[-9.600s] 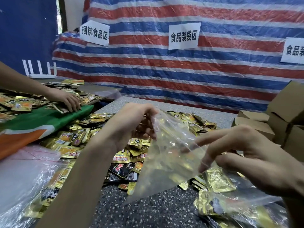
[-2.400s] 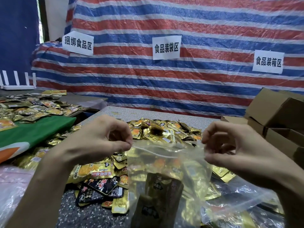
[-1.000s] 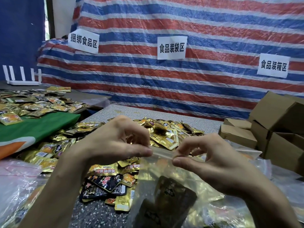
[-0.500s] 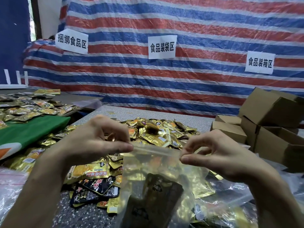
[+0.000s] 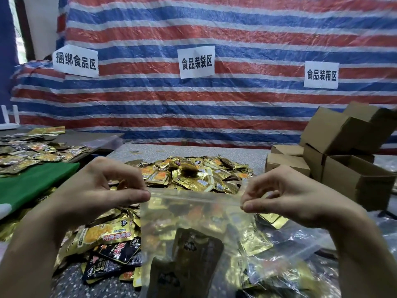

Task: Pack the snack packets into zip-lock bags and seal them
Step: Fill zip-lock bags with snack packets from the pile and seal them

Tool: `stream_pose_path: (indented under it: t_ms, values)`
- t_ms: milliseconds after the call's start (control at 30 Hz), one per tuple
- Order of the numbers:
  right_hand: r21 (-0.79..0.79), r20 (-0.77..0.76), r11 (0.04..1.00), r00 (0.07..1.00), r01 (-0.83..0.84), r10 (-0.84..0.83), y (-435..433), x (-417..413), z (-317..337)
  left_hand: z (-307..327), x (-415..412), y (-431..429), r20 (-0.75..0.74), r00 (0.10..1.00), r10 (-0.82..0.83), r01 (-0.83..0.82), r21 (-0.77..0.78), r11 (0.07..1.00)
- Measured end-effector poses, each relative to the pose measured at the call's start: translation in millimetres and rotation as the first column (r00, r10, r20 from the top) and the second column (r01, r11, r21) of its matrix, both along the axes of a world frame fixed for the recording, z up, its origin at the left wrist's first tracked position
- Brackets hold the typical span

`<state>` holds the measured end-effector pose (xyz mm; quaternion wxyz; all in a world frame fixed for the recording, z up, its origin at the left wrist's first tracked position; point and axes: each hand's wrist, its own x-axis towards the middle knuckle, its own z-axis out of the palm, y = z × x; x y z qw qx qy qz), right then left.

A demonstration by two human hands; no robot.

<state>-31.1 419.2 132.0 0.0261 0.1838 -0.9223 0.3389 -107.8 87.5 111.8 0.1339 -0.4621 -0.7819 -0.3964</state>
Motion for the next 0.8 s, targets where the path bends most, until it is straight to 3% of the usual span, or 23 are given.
stream_pose_path:
  t_ms: [300, 467, 700, 767, 800]
  values:
    - [-0.029, 0.034, 0.998, 0.998, 0.059, -0.058, -1.5, 8.4, 0.2, -2.1, -5.6, -7.1, -0.015, 0.998, 0.054, -0.055, -0.051, 0.997]
    - [0.026, 0.012, 0.999, 1.0, 0.019, -0.019, -2.1, 15.3, 6.0, -5.1, -9.7, -11.1, -0.051, 0.991, 0.121, -0.129, -0.188, 0.974]
    - [0.064, -0.018, 0.994, 0.996, 0.083, -0.082, 1.2, 18.3, 6.9, -21.3, -11.6, 23.9, -0.075, 0.985, 0.152, -0.168, -0.309, 0.936]
    - [0.072, -0.006, 0.993, 0.996, 0.09, -0.09, 4.3, 19.5, 6.9, -20.4, -9.6, 29.9, -0.08, 0.984, 0.162, -0.178, -0.284, 0.942]
    - [0.07, 0.001, 0.993, 0.996, 0.093, -0.094, 6.8, 19.9, 6.8, -17.5, -7.8, 31.9, -0.005, 0.984, 0.18, -0.177, -0.225, 0.958]
